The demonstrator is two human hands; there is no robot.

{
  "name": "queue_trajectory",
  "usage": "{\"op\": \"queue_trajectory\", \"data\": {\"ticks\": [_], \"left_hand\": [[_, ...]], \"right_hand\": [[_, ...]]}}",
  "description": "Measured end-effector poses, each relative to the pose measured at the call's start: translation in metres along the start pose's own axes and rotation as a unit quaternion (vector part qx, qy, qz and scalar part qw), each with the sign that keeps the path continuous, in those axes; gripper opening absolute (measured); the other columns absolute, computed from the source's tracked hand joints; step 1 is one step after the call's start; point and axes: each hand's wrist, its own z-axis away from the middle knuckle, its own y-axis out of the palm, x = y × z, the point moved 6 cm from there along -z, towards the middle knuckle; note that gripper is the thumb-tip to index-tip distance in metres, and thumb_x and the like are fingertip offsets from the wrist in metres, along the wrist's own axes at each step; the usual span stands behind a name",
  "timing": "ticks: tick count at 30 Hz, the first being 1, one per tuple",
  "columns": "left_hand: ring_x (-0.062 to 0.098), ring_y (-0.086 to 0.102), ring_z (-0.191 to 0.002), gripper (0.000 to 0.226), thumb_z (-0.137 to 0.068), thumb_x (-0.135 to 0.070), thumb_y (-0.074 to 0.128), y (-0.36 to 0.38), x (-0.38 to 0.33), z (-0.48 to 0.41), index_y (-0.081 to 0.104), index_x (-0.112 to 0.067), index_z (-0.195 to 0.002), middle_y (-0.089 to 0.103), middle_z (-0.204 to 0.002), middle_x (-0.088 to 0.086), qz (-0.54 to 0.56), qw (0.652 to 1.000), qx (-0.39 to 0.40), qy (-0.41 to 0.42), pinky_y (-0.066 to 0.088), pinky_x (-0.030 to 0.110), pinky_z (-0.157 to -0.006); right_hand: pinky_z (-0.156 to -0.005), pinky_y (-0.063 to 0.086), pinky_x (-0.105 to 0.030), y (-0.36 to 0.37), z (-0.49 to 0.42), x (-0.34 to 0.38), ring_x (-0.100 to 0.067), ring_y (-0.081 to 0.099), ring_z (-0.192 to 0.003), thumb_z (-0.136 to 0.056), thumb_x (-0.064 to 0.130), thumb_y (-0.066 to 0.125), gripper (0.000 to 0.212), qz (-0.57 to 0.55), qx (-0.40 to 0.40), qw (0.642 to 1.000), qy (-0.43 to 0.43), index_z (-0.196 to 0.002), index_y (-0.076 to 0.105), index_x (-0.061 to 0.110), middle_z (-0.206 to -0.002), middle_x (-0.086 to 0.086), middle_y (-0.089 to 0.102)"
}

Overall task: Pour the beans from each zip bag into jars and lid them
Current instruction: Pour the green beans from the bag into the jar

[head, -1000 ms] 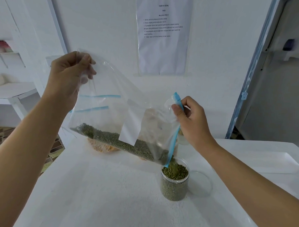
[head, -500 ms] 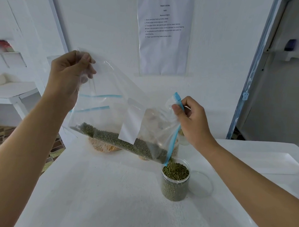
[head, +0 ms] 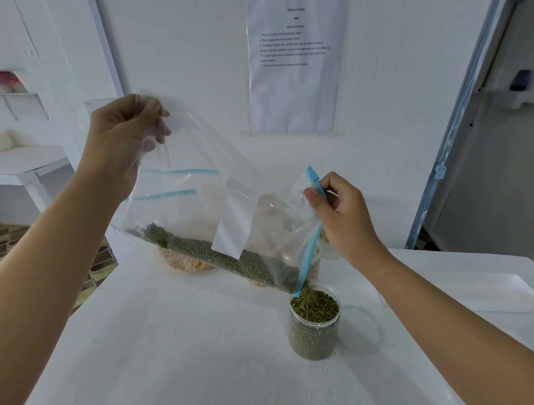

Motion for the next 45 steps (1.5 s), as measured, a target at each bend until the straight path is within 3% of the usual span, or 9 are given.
{"op": "queue_trajectory", "data": {"ticks": [4, 8, 12, 24, 32, 35, 38, 42, 45], "left_hand": [[0.013, 0.053, -0.065, 0.025, -0.104, -0.016, 0.056, -0.012, 0.014, 0.010, 0.067, -0.022, -0.082, 0.066, -0.067, -0.006, 0.000, 0.999, -0.029, -0.034, 0.036, 0.030, -0.066], [0.012, 0.054, -0.065, 0.029, -0.105, -0.014, 0.054, -0.032, 0.040, 0.031, 0.067, -0.022, -0.080, 0.066, -0.066, -0.006, 0.018, 0.994, -0.061, -0.089, 0.036, 0.029, -0.065], [0.011, 0.054, -0.066, 0.029, -0.107, -0.014, 0.051, -0.045, 0.061, 0.050, 0.064, -0.021, -0.082, 0.065, -0.064, -0.009, 0.032, 0.986, -0.099, -0.131, 0.036, 0.027, -0.066], [0.008, 0.058, -0.062, 0.026, -0.108, -0.015, 0.048, -0.074, 0.106, 0.094, 0.060, -0.020, -0.085, 0.065, -0.063, -0.008, 0.064, 0.955, -0.180, -0.226, 0.037, 0.018, -0.053], [0.014, 0.054, -0.057, 0.015, -0.105, -0.012, 0.051, -0.079, 0.142, 0.138, 0.059, -0.017, -0.093, 0.062, -0.068, 0.003, 0.034, 0.930, -0.200, -0.307, 0.035, 0.024, -0.051], [0.022, 0.058, -0.066, 0.017, -0.104, -0.010, 0.046, -0.081, 0.149, 0.148, 0.060, -0.019, -0.101, 0.064, -0.078, 0.010, -0.009, 0.929, -0.176, -0.326, 0.040, 0.033, -0.060], [0.026, 0.062, -0.072, 0.020, -0.105, -0.007, 0.043, -0.084, 0.156, 0.153, 0.061, -0.015, -0.106, 0.065, -0.087, 0.014, -0.060, 0.929, -0.142, -0.335, 0.045, 0.036, -0.065], [0.029, 0.065, -0.085, 0.021, -0.103, -0.003, 0.045, -0.088, 0.162, 0.152, 0.064, -0.012, -0.104, 0.067, -0.101, 0.018, -0.132, 0.928, -0.096, -0.336, 0.048, 0.038, -0.074], [0.029, 0.064, -0.098, 0.023, -0.102, -0.005, 0.048, -0.089, 0.165, 0.144, 0.067, -0.018, -0.100, 0.069, -0.106, 0.012, -0.204, 0.924, -0.053, -0.319, 0.044, 0.039, -0.080]], "right_hand": [[-0.063, 0.038, -0.032, -0.008, 0.000, 0.001, -0.021, 0.041, -0.065, -0.102, 0.021, 0.062, 0.035, -0.046, -0.055, 0.997, 0.012, -0.083, 0.046, -0.004, -0.071, -0.023, 0.045], [-0.066, 0.045, -0.023, -0.006, -0.003, 0.003, -0.015, 0.046, -0.064, -0.103, 0.018, 0.060, 0.033, -0.089, -0.062, 0.994, 0.028, -0.084, 0.047, -0.006, -0.068, -0.010, 0.048], [-0.067, 0.046, -0.019, 0.004, -0.002, 0.003, -0.012, 0.049, -0.063, -0.102, 0.018, 0.061, 0.035, -0.094, -0.046, 0.994, 0.020, -0.085, 0.048, -0.010, -0.068, -0.014, 0.051], [-0.071, 0.049, -0.023, 0.029, -0.004, 0.001, -0.013, 0.055, -0.065, -0.101, 0.022, 0.063, 0.031, -0.107, -0.014, 0.994, 0.003, -0.086, 0.058, -0.005, -0.067, -0.008, 0.057], [-0.070, 0.049, -0.018, 0.046, -0.002, 0.003, -0.008, 0.058, -0.065, -0.099, 0.018, 0.066, 0.022, -0.111, 0.026, 0.993, 0.009, -0.083, 0.062, 0.003, -0.070, -0.002, 0.062], [-0.069, 0.049, -0.018, 0.053, -0.001, 0.004, -0.009, 0.058, -0.065, -0.098, 0.018, 0.066, 0.021, -0.111, 0.041, 0.993, 0.006, -0.084, 0.063, 0.002, -0.070, -0.004, 0.062], [-0.068, 0.051, -0.023, 0.059, -0.002, 0.004, -0.013, 0.058, -0.066, -0.098, 0.020, 0.067, 0.021, -0.099, 0.050, 0.994, -0.002, -0.085, 0.064, 0.003, -0.070, -0.005, 0.061], [-0.070, 0.051, -0.047, 0.066, -0.002, 0.004, -0.035, 0.056, -0.069, -0.097, 0.023, 0.068, 0.026, -0.082, 0.055, 0.995, -0.012, -0.086, 0.063, 0.000, -0.075, -0.021, 0.060], [-0.069, 0.049, -0.051, 0.067, -0.003, 0.007, -0.038, 0.053, -0.069, -0.097, 0.022, 0.068, 0.027, -0.077, 0.058, 0.995, -0.020, -0.085, 0.063, -0.001, -0.076, -0.025, 0.058]]}}
